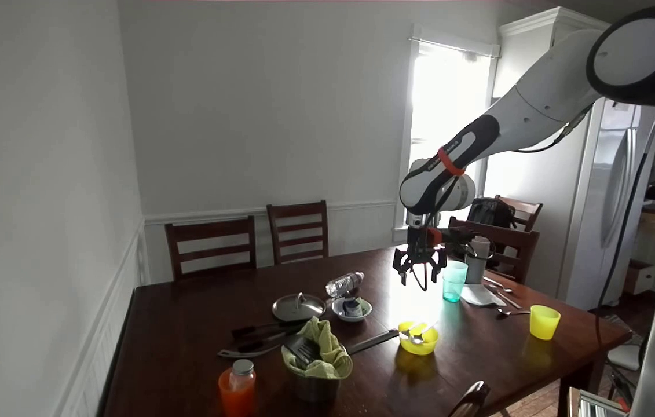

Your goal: Put the silver spoon and fork on top of the yellow bowl

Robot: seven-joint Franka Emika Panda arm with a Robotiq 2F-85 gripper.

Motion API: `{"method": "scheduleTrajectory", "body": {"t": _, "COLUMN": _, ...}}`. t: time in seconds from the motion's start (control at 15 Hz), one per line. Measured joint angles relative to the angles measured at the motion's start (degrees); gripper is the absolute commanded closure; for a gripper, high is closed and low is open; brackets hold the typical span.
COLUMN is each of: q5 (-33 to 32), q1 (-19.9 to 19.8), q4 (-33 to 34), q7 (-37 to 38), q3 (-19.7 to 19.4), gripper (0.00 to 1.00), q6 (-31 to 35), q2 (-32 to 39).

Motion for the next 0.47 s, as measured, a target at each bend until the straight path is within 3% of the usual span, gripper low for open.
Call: {"method": "scheduleTrajectory", "body": {"t": 0.47, "q5": 0.0, "q1": -1.08, "q4": -2.34, "q7": -8.02, "q3": 0.09, "gripper": 0.0, "q6": -0.99, "q2": -3.58}}
